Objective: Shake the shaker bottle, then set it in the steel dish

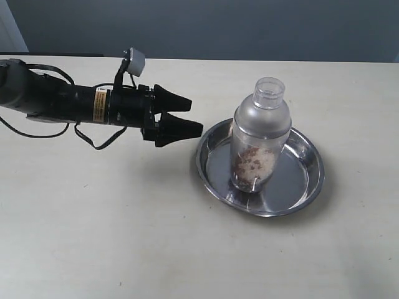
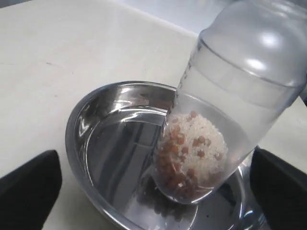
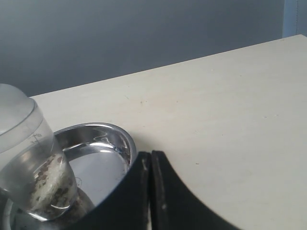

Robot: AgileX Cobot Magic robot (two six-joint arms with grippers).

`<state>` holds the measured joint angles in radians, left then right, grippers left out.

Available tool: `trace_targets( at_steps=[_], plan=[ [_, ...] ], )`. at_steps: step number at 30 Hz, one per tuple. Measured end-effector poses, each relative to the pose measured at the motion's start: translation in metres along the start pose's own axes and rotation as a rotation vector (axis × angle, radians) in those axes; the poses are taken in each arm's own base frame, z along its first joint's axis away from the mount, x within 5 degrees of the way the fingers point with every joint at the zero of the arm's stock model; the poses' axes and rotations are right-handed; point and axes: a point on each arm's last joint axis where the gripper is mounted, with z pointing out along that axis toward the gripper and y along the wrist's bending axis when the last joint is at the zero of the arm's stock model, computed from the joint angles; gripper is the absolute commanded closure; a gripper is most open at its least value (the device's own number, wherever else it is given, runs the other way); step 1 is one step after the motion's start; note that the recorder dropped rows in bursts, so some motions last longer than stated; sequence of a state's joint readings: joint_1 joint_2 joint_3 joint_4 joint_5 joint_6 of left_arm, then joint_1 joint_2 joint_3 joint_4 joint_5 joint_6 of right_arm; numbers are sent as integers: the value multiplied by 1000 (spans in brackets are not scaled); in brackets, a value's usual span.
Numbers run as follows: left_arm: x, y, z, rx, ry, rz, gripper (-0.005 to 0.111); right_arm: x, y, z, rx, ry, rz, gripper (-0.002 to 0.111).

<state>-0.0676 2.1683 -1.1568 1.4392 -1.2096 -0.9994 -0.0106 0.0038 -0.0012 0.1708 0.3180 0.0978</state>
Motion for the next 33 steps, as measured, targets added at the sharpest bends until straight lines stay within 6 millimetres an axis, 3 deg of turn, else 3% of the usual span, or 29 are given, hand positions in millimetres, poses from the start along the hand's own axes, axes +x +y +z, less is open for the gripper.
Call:
trace_targets(
  at_steps=[17,24,27,30,33],
  plan=[
    [-69,-41,-21,20,-9,89,2,0,0,0,0,0,0,109],
    [-79,-52,-27,34,28,120,7,0,0,0,0,0,0,109],
    [-79,-54,-27,40,46,126,21,0,0,0,0,0,0,109],
    [-77,-55,-27,48,64,129,48,0,0,0,0,0,0,109],
    [-75,-55,-28,58,89,170,97,0,0,0,0,0,0,109]
  ],
)
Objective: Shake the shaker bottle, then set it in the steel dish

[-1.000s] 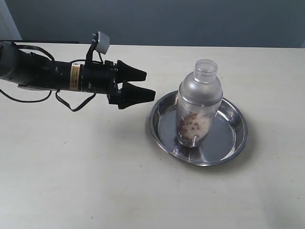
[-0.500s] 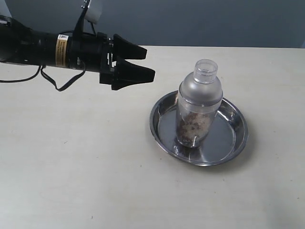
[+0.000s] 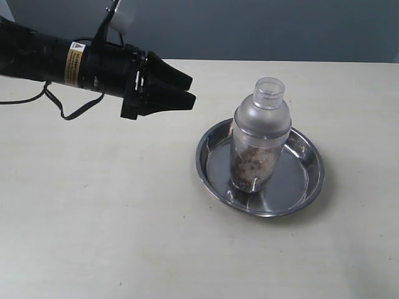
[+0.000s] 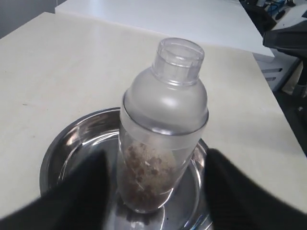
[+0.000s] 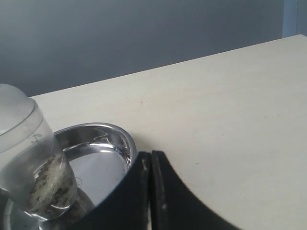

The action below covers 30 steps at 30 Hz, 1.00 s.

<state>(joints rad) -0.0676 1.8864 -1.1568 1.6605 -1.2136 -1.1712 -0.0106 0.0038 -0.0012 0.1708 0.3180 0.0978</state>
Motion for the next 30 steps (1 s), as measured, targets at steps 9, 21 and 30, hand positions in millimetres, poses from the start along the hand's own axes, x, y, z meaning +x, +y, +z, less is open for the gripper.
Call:
trace_targets(
  at_steps=[9,21,30],
  plan=[
    [-3,-1,-5,-9,5,-16,106,0,0,0,0,0,0,109],
    [-31,-50,-71,-340,-213,-14,106,0,0,0,0,0,0,109],
    [-20,-123,-104,-755,-227,63,106,0,0,0,0,0,0,109]
  ],
)
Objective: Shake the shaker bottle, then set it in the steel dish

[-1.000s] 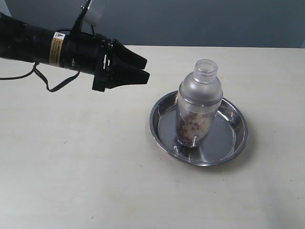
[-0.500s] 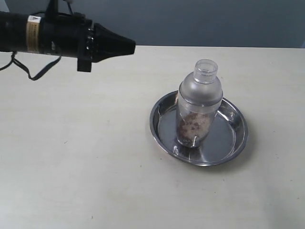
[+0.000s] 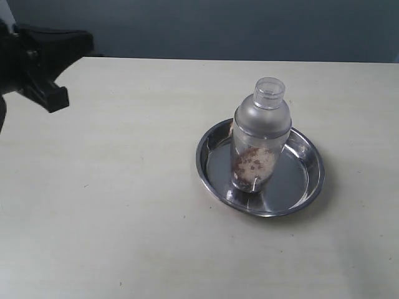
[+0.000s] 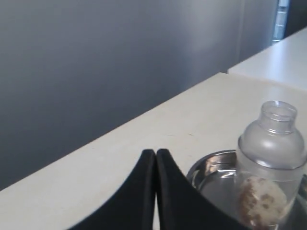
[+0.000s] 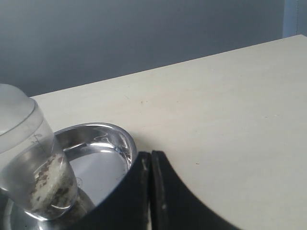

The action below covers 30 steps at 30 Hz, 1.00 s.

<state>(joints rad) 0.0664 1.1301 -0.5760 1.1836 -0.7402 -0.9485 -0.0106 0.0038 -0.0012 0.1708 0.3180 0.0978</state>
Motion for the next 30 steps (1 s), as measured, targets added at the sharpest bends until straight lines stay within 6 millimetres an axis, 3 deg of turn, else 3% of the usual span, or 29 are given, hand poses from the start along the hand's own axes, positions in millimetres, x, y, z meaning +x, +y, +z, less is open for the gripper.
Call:
trace_targets(
  at_steps=[3,8,12,20,25,30],
  plan=[
    [-7,-11,-26,-102,-26,39,106,0,0,0,0,0,0,109],
    [-9,-45,-92,-294,-157,30,106,0,0,0,0,0,0,109],
    [-2,-50,-120,-455,-193,6,106,0,0,0,0,0,0,109],
    [28,-54,-127,-496,-146,-27,106,0,0,0,0,0,0,109],
    [71,-59,-123,-454,-93,-90,106,0,0,0,0,0,0,109],
    [77,-63,-131,-477,-157,-24,106,0,0,0,0,0,0,109]
  ],
)
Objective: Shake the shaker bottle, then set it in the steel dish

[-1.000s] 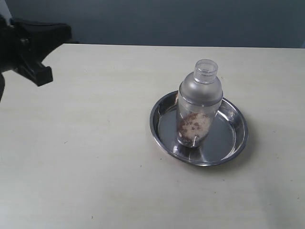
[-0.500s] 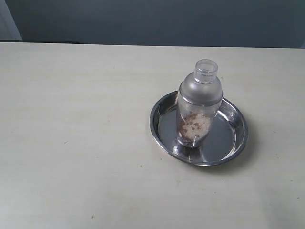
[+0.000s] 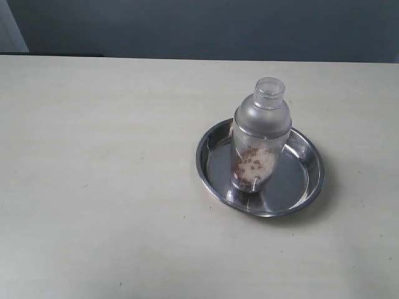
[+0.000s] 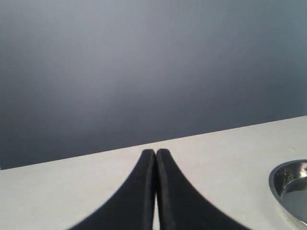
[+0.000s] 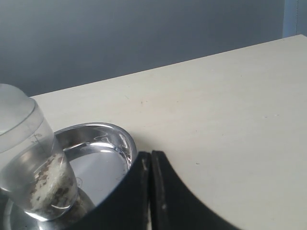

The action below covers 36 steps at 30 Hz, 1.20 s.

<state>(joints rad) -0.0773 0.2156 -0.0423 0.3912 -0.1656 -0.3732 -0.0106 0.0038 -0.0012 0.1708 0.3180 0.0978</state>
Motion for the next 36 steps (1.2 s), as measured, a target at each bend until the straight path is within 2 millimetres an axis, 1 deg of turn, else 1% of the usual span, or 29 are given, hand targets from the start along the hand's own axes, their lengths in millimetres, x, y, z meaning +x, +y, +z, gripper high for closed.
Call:
trace_targets(
  at_steps=[7,10,12,20,28,36],
  plan=[
    [5,4,-11,-50,12,33,106,0,0,0,0,0,0,109],
    [11,4,-16,-57,-2,37,106,0,0,0,0,0,0,109],
    [11,4,-18,-60,-22,23,106,0,0,0,0,0,0,109],
    [18,4,-20,-57,46,-9,106,0,0,0,0,0,0,109],
    [31,3,-21,-55,194,-38,106,0,0,0,0,0,0,109],
    [33,3,-21,-58,212,-41,106,0,0,0,0,0,0,109]
  ],
)
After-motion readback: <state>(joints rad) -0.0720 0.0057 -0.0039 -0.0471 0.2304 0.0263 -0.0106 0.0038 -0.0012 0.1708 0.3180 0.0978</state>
